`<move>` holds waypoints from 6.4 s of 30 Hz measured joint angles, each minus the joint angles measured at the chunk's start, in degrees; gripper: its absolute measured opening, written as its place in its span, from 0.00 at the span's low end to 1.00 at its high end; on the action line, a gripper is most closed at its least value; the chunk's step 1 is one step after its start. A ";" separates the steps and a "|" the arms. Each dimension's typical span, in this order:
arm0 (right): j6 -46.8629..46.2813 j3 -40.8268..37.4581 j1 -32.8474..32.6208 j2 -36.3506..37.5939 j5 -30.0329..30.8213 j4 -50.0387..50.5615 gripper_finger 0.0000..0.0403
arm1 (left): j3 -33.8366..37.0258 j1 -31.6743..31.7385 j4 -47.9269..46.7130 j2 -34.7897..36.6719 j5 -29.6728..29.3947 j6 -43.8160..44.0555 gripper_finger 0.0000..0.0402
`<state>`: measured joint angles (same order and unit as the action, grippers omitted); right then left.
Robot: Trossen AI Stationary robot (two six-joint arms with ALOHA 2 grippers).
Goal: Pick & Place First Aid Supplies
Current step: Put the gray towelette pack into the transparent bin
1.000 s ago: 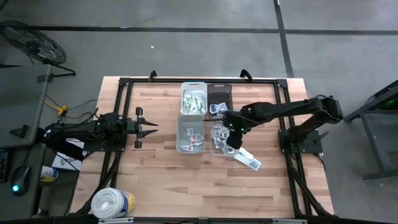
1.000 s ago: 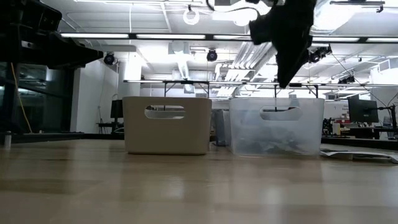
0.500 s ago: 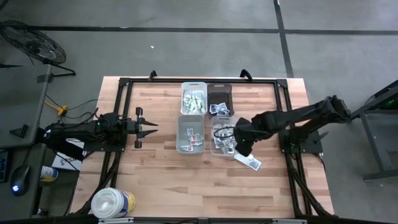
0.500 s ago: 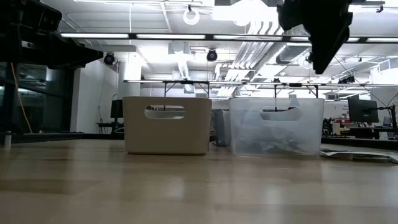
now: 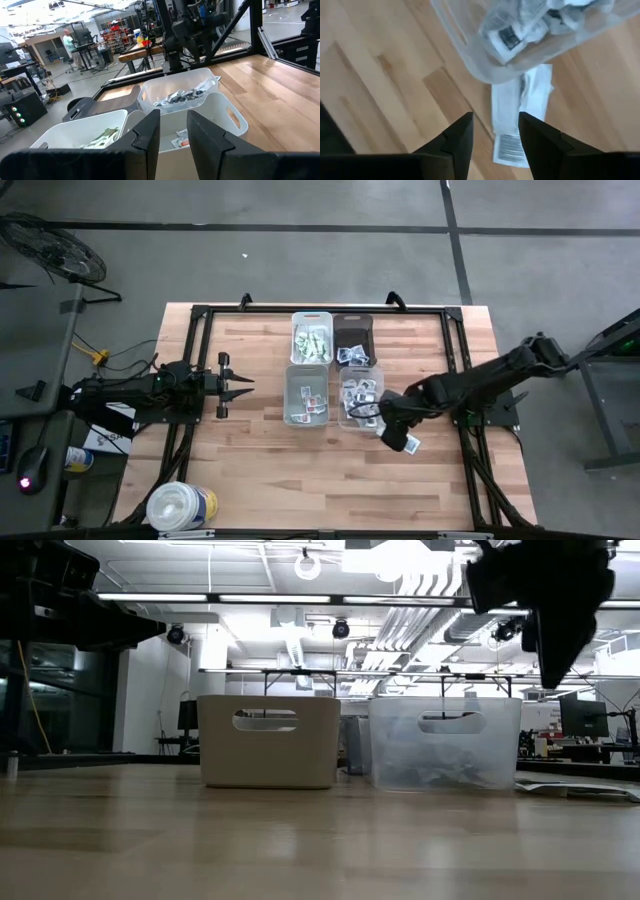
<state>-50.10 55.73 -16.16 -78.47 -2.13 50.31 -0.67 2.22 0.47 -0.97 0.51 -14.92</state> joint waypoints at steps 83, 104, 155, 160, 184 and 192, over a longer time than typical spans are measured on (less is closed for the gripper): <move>-15.02 -15.90 -14.67 -1.92 -13.44 -10.20 0.02 | 0.00 0.01 -0.01 -0.01 0.02 0.01 0.24; 18.84 -15.81 -14.60 23.30 -6.67 -46.81 0.01 | 0.00 0.00 0.00 0.00 0.00 0.02 0.24; 44.96 -19.55 -18.22 19.80 -17.59 -115.15 0.00 | 0.00 0.00 0.00 0.00 0.00 0.02 0.24; 50.41 -19.55 -23.60 19.10 -18.18 -115.04 0.00 | 0.00 0.01 0.00 0.00 0.00 0.02 0.24; 15.79 -19.55 -12.04 22.41 1.16 -80.47 0.00 | 0.00 0.00 0.00 0.00 0.00 0.02 0.24; 0.21 -19.55 2.94 22.20 6.76 -59.74 0.00 | 0.00 0.00 -0.02 -0.02 0.00 0.02 0.24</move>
<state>-49.89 36.18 -13.23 -56.27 4.63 -9.43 -0.67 2.22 0.45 -0.99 0.51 -14.90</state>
